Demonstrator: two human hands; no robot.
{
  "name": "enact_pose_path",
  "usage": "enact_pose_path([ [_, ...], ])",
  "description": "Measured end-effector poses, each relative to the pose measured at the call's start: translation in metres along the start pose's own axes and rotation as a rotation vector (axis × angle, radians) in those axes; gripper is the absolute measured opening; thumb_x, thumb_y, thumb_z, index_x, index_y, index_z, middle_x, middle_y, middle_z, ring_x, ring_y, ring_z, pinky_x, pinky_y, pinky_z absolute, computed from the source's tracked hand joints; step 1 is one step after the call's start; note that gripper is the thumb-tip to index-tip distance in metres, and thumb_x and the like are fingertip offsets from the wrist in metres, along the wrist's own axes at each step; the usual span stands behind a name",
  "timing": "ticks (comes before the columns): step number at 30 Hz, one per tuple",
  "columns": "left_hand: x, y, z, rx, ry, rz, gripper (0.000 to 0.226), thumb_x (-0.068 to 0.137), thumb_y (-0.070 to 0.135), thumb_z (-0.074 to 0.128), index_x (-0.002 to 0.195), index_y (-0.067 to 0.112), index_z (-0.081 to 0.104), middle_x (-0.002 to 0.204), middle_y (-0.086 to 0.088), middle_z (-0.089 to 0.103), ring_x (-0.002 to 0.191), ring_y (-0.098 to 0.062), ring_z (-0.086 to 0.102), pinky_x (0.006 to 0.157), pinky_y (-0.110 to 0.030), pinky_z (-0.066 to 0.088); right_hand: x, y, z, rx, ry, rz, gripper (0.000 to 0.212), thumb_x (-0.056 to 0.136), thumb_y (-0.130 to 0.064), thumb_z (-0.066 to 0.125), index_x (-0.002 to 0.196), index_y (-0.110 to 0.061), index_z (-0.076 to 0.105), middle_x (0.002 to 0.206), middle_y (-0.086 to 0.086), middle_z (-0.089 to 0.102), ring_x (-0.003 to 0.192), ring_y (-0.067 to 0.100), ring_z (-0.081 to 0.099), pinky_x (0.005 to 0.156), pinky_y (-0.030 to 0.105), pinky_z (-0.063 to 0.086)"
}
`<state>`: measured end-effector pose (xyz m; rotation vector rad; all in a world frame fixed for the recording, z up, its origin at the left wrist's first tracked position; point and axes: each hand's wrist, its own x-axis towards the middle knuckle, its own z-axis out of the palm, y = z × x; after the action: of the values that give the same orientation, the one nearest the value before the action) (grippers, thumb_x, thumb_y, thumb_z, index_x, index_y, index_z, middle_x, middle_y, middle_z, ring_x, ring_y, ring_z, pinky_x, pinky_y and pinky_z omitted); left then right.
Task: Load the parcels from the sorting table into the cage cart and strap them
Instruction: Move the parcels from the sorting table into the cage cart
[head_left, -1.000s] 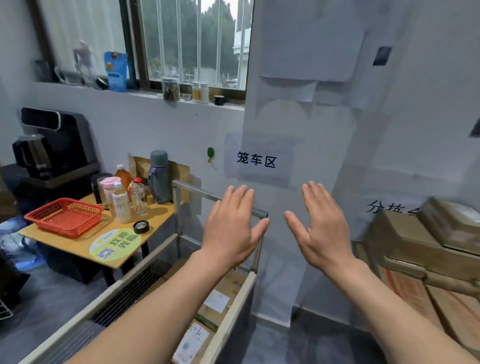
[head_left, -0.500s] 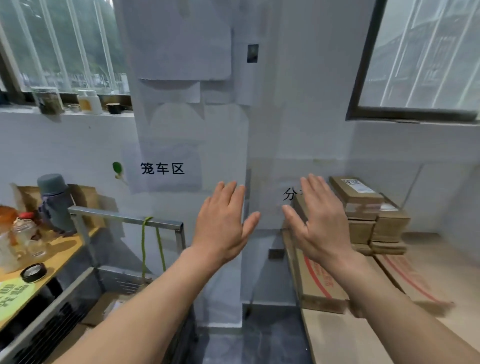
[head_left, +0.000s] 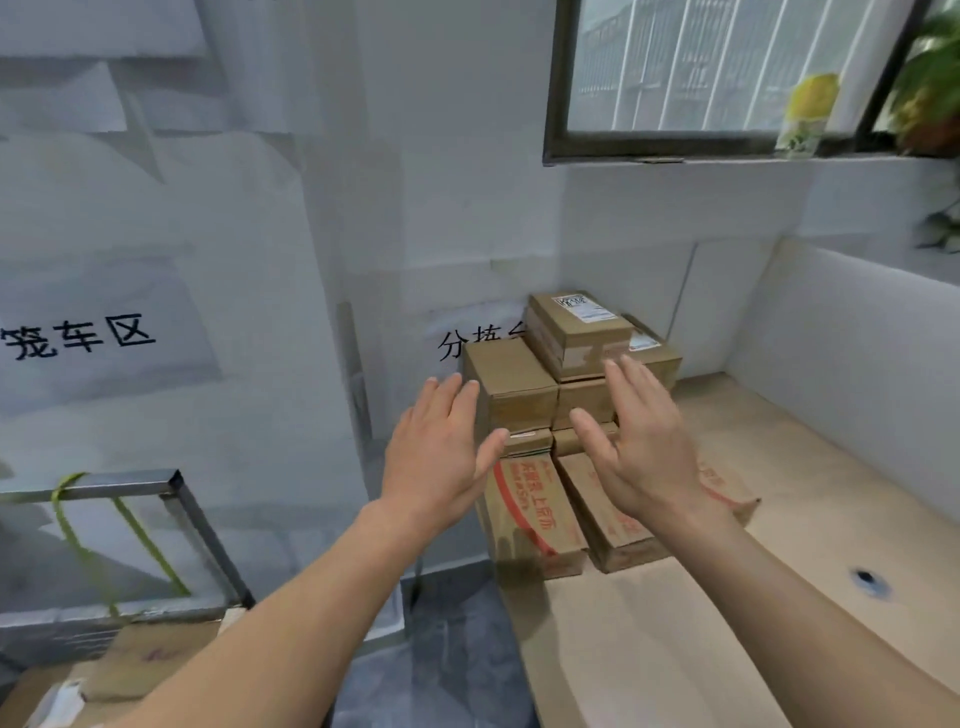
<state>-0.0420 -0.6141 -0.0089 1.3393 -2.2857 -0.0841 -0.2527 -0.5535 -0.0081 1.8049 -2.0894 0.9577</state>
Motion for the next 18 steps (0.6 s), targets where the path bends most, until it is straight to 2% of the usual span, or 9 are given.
enact_pose_path([
  [4,0.028,-0.016,0.055,-0.047,-0.128,-0.029,0.069,0.098,0.057,0.036,0.154,0.019,0.024,0.161,-0.002,0.022,0.15,-0.023,0.013,0.119,-0.043,0.024,0.003,0.025,0.04,-0.007,-0.165,0.143,0.069,0.098,-0.056,0.043,0.155,-0.017,0.031,0.161,0.003,0.031,0.149,0.019,0.024,0.118,0.031,0.018],
  [8,0.053,-0.038,0.113,-0.114,-0.26,-0.077,0.069,0.098,0.056,0.039,0.155,0.02,0.021,0.163,-0.002,0.018,0.151,-0.022,0.011,0.119,-0.045,0.025,0.01,0.041,0.093,0.008,-0.393,0.315,0.068,0.096,-0.055,0.048,0.153,-0.022,0.031,0.155,-0.001,0.041,0.142,0.023,0.038,0.11,0.042,0.039],
  [10,0.063,-0.05,0.14,-0.145,-0.308,-0.075,0.067,0.098,0.054,0.042,0.153,0.019,0.025,0.16,-0.003,0.023,0.148,-0.022,0.017,0.117,-0.042,0.028,0.017,0.046,0.118,-0.007,-0.489,0.385,0.062,0.097,-0.052,0.051,0.15,-0.022,0.036,0.147,0.001,0.05,0.132,0.022,0.049,0.104,0.039,0.045],
  [12,0.066,-0.058,0.162,-0.168,-0.35,-0.073,0.065,0.098,0.052,0.045,0.15,0.018,0.028,0.157,-0.004,0.029,0.145,-0.022,0.024,0.116,-0.041,0.031,0.018,0.05,0.137,0.0,-0.551,0.429,0.051,0.096,-0.049,0.056,0.141,-0.027,0.044,0.131,-0.002,0.06,0.111,0.017,0.059,0.09,0.035,0.053],
  [14,0.07,-0.068,0.187,-0.203,-0.401,-0.088,0.062,0.096,0.052,0.048,0.148,0.021,0.031,0.153,-0.005,0.035,0.141,-0.023,0.032,0.113,-0.043,0.037,0.019,0.057,0.164,-0.016,-0.626,0.488,0.051,0.094,-0.046,0.06,0.139,-0.032,0.043,0.12,-0.005,0.062,0.098,0.013,0.059,0.077,0.028,0.054],
  [18,0.072,-0.081,0.23,-0.243,-0.55,-0.142,0.062,0.095,0.051,0.052,0.146,0.022,0.033,0.146,-0.005,0.039,0.126,-0.024,0.048,0.103,-0.042,0.047,0.013,0.075,0.208,-0.031,-0.735,0.537,0.046,0.092,-0.045,0.063,0.131,-0.028,0.048,0.109,-0.007,0.062,0.095,0.014,0.06,0.08,0.031,0.054],
])
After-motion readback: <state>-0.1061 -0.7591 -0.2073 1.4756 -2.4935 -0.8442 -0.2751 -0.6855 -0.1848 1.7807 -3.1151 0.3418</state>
